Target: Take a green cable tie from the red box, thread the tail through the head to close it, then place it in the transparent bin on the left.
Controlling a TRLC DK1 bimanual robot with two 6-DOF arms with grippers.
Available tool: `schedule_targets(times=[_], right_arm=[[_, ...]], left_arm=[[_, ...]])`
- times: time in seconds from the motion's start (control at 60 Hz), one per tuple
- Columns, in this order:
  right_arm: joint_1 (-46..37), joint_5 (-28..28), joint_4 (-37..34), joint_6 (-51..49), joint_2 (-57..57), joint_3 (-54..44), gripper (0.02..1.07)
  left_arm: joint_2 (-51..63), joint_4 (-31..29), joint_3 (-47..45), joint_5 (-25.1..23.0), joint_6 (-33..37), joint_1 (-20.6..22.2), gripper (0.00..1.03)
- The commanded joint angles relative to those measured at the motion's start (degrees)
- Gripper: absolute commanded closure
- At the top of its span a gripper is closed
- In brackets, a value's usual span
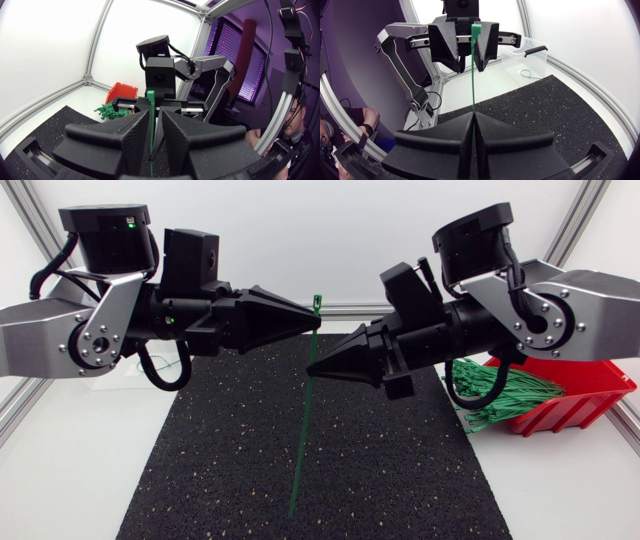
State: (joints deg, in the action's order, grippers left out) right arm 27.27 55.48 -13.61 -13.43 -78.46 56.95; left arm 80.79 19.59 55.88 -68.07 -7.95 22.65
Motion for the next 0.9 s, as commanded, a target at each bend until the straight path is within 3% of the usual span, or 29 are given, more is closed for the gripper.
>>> schedule_targets(times=[0.0,0.167,0.883], right_arm=[[-0.11,0.33,0.60,0.86,0.32,-1.14,1.02],[-0.11,0.24,0.69,0.86,0.41,-1.23,1.01],[0.59,0.24,0.77,0.51,0.32,-1.84,1.02]], left_arm=[[1.03,1.06,-1.03,0.05,-1.02,0.55,0.84],[1.74,1.06,-0.95,0.92,-1.11,0.55,1.00],[0.15,1.15,-0.59,1.45,-3.74,0.37,1.00]])
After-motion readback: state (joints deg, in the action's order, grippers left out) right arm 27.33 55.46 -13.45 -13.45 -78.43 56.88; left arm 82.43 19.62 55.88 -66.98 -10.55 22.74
